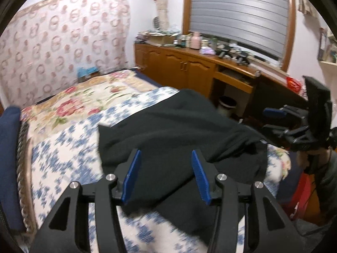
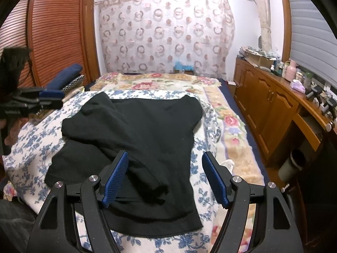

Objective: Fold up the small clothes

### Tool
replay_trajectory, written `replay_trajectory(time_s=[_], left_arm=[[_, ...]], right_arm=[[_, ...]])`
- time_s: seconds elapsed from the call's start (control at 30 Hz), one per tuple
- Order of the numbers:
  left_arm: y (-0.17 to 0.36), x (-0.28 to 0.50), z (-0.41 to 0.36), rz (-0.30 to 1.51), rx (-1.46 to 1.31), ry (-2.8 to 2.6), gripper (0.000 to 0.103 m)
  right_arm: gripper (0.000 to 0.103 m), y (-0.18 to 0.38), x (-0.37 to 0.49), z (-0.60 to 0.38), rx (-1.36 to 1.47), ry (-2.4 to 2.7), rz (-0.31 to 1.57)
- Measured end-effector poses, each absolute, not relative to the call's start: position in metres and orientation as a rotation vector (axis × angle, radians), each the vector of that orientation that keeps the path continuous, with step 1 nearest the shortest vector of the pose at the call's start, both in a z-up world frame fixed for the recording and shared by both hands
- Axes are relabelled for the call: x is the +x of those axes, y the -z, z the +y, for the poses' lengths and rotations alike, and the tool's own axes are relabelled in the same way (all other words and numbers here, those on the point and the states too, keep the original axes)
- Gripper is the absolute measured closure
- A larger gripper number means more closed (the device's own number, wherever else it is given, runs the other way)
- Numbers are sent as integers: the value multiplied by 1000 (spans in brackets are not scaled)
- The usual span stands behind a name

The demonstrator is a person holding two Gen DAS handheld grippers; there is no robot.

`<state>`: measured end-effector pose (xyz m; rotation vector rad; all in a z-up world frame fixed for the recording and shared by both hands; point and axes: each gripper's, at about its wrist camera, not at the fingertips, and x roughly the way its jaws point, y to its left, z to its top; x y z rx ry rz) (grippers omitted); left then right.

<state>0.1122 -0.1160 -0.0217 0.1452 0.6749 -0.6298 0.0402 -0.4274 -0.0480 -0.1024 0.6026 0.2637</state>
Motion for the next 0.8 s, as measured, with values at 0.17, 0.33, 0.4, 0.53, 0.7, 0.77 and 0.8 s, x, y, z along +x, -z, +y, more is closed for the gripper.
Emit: replay_trajectory(time_s=[0.17,0.33,0.4,0.53,0.7,0.77,0.8], left_arm=[[46,109,-84,704,126,548,54],[66,112,-62,743,106,491,54],[75,113,-54,759,105,467,54],[91,113,-43,786,102,427,54],[106,116,-30,829,101,392,54],[110,116,-26,837,102,379,54],[111,117,-24,844,101,374,54]], right_arm=[[29,52,48,-412,-117,-288,613],[29,59,57,-396,-133,-321,631],[29,61,61,-389,-141,-336,639],[29,65,68,-374,-162,-362,650],[29,68,78,-355,-194,-399,664],[29,69,81,-349,-205,-412,668],[29,69,83,-344,-213,-419,670]])
